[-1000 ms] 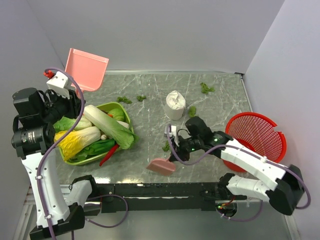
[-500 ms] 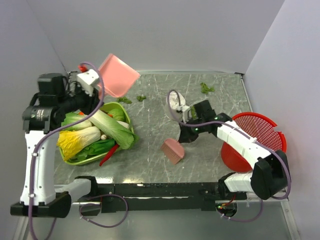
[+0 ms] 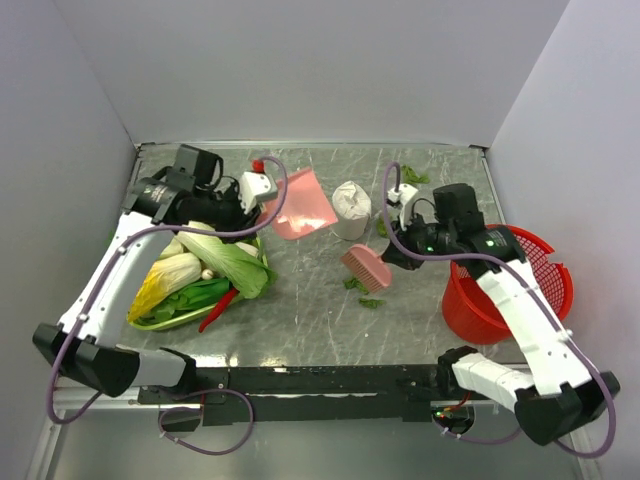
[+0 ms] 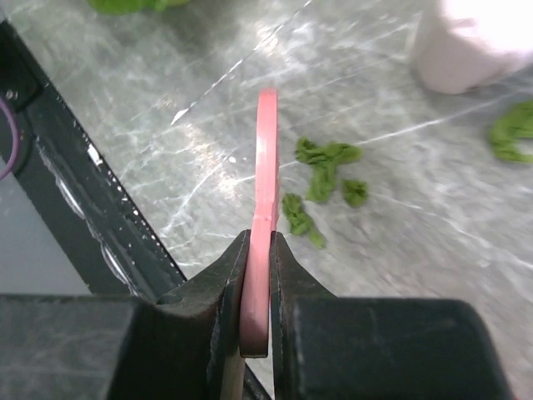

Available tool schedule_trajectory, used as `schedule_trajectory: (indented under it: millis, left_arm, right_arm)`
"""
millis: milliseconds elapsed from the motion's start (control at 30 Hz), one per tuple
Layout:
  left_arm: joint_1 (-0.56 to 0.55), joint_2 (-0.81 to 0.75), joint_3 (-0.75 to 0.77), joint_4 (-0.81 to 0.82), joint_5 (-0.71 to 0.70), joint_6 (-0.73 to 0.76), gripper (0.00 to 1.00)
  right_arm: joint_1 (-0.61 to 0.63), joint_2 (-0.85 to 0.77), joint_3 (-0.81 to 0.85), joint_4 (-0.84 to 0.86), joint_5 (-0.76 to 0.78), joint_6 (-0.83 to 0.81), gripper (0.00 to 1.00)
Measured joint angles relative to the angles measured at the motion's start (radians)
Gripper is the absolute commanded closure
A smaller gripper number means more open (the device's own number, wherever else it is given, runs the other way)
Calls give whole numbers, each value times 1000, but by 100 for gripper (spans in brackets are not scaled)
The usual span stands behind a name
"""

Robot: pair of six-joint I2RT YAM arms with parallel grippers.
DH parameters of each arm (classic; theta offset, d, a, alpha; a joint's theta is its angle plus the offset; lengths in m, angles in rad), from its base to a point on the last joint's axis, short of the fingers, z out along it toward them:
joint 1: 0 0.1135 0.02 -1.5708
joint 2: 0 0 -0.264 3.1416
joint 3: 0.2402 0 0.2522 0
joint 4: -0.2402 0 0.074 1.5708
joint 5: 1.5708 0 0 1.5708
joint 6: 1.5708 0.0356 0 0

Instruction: Sweep away the paper scraps from the table

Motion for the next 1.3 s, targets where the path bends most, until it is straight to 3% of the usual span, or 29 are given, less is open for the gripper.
schedule_trajectory:
  millis: [167, 367, 600, 933, 1300]
  left_arm:
    - [-62, 27, -85, -45, -1, 51, 99]
    - [-262, 41, -162, -50, -32, 50, 99]
    - [-439, 171, -224, -56, -194, 50, 99]
    - [-465, 316, -257, -21, -425, -31, 99]
    - [-504, 462, -215, 52, -464, -88, 99]
  right_arm:
    - [-13, -45, 20, -51, 113, 16, 100]
    - [-29, -51, -72, 0, 327, 93, 100]
    - [-33, 14, -81, 83, 415, 222, 100]
    - [-33, 13, -193, 103, 444, 348, 100]
    - [-33, 74, -230, 135, 324, 418, 100]
